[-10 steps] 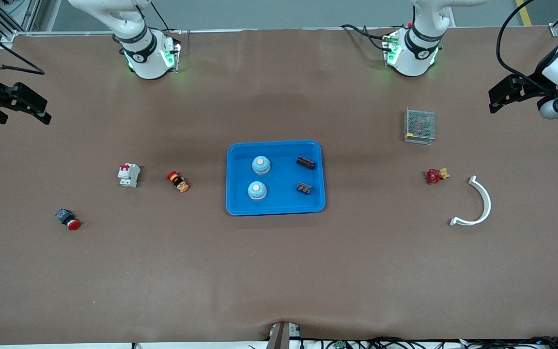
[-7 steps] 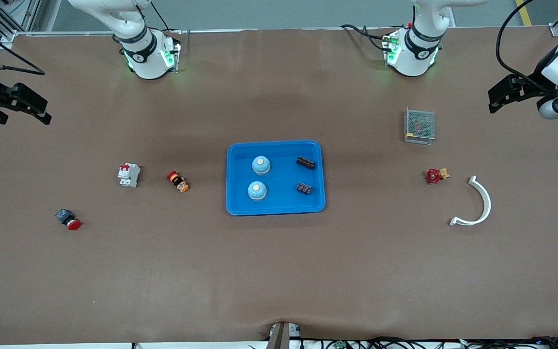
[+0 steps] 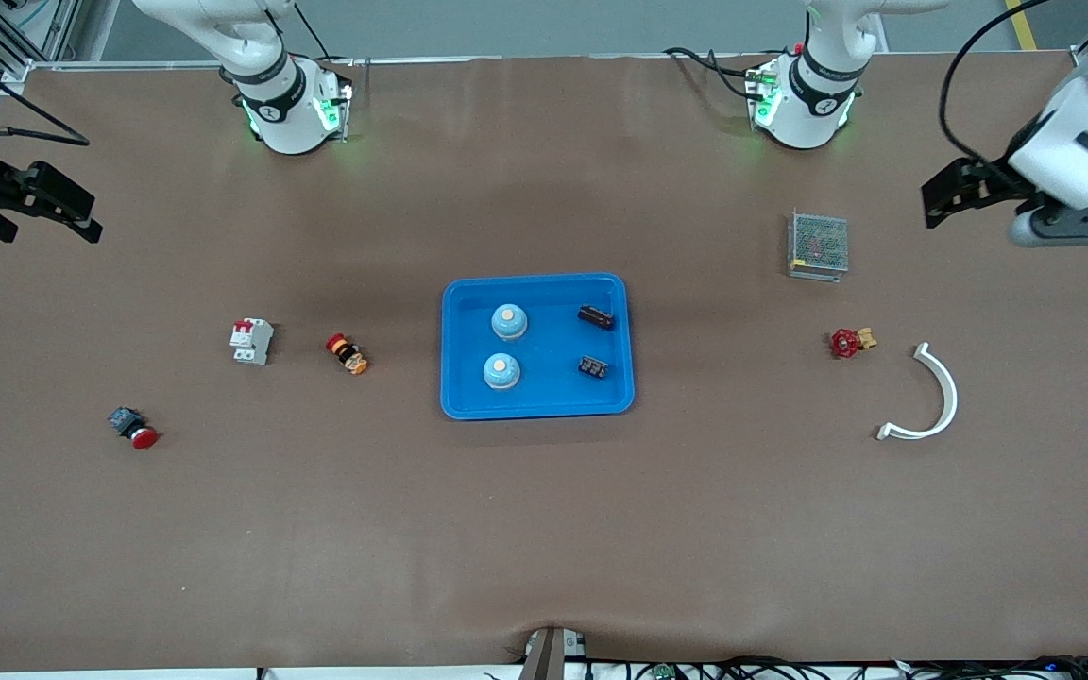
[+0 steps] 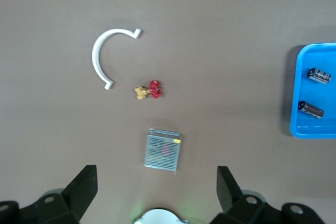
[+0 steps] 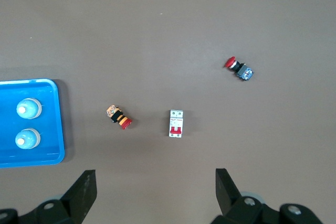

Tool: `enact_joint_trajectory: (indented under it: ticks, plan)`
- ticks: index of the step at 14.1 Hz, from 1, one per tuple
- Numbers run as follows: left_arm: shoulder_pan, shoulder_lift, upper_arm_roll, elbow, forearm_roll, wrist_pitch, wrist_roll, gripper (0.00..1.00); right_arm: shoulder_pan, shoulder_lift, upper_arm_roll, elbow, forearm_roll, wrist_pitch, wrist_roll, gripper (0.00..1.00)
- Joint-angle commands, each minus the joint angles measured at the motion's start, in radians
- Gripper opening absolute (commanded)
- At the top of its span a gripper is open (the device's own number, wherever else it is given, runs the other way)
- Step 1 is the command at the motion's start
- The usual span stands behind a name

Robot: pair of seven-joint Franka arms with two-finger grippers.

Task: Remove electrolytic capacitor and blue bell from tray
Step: 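Move the left gripper and the right gripper toward the blue tray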

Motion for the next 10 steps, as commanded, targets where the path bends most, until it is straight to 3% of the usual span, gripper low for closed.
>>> enact_joint_trajectory:
  ticks: [1,7,10]
  plan:
    - [0.000,0.029,-0.076,-0.031,-0.014,0.028,-0.157,1.00,0.051,0.027,0.002,0.027,0.038,-0.004,0.006,1.00]
    - [-0.003,0.046,-0.228,-0.252,-0.055,0.264,-0.567,1.00,0.209,0.127,0.002,0.031,0.070,0.099,0.106,1.00]
    - [-0.021,0.124,-0.308,-0.304,-0.054,0.388,-0.840,1.00,0.302,0.194,0.002,0.034,0.070,0.188,0.216,1.00]
